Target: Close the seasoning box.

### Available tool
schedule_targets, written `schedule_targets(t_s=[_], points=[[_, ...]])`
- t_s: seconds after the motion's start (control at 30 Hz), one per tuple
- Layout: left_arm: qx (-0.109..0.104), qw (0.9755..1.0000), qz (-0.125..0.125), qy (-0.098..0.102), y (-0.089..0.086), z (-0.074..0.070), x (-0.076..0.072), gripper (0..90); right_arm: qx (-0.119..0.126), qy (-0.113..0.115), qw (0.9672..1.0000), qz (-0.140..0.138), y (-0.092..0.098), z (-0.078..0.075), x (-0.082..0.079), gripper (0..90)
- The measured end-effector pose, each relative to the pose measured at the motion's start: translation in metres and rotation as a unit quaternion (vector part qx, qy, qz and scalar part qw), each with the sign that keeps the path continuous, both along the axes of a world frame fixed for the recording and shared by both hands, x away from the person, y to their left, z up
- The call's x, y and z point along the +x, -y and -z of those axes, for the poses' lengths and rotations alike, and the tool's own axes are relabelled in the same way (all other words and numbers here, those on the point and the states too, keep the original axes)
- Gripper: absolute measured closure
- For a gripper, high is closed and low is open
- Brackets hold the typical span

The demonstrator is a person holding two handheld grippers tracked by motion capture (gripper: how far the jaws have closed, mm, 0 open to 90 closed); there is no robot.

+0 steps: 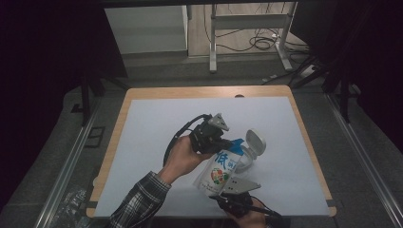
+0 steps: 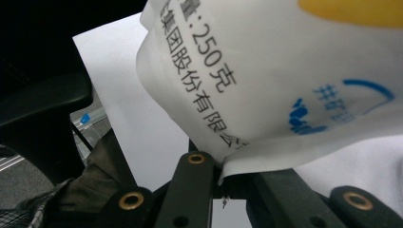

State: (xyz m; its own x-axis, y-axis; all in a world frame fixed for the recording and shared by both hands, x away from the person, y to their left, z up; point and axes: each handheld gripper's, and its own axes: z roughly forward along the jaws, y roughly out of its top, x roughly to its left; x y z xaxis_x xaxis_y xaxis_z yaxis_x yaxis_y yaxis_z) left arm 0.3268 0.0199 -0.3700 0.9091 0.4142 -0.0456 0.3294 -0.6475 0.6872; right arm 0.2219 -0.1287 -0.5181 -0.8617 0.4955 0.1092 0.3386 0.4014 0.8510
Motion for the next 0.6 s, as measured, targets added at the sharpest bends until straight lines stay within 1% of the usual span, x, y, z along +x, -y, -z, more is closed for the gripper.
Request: schedule_targets(t_s=[0.03,0.07,0.1,0.13,0.27,0.33,0.43,0.47,0.6], points=[[0.005,1.0000,0.002,-0.001,0.001,0.000,0.001,89.7,0.001,-0.004,1.0000,-0.001,0.000,-0.001,-0.001,88.7],[0.006,1.0000,0.000,-0.004,0.002,0.000,0.001,89.7,0.002,0.001,1.0000,-0.002,-0.001,-0.001,0.000,88.7],[0.013,0.9999,0.003,-0.005,0.003,-0.001,0.002,89.7,0.003,0.000,1.0000,-0.003,-0.001,-0.001,0.000,88.7],[0.015,0.9999,0.003,-0.005,0.004,-0.001,0.002,89.7,0.002,0.001,1.0000,-0.006,-0.001,-0.001,0.000,88.8],[0.029,0.9995,0.004,-0.012,0.010,-0.001,0.005,89.7,0.006,-0.002,1.0000,-0.007,-0.003,-0.002,-0.001,88.8],[0.041,0.9991,0.008,-0.011,0.011,-0.002,0.006,89.7,0.004,0.002,0.9999,-0.011,-0.003,-0.002,-0.001,88.8],[0.049,0.9987,0.010,-0.013,0.014,-0.003,0.008,89.7,0.010,0.002,0.9998,-0.014,-0.004,-0.003,-0.001,88.8],[0.051,0.9986,0.010,-0.013,0.015,-0.003,0.008,89.7,0.007,0.008,0.9998,-0.016,-0.003,-0.003,-0.001,88.8],[0.057,0.9982,0.011,-0.012,0.018,-0.005,0.008,89.7,0.010,0.015,0.9997,-0.018,-0.004,-0.005,-0.001,88.8]])
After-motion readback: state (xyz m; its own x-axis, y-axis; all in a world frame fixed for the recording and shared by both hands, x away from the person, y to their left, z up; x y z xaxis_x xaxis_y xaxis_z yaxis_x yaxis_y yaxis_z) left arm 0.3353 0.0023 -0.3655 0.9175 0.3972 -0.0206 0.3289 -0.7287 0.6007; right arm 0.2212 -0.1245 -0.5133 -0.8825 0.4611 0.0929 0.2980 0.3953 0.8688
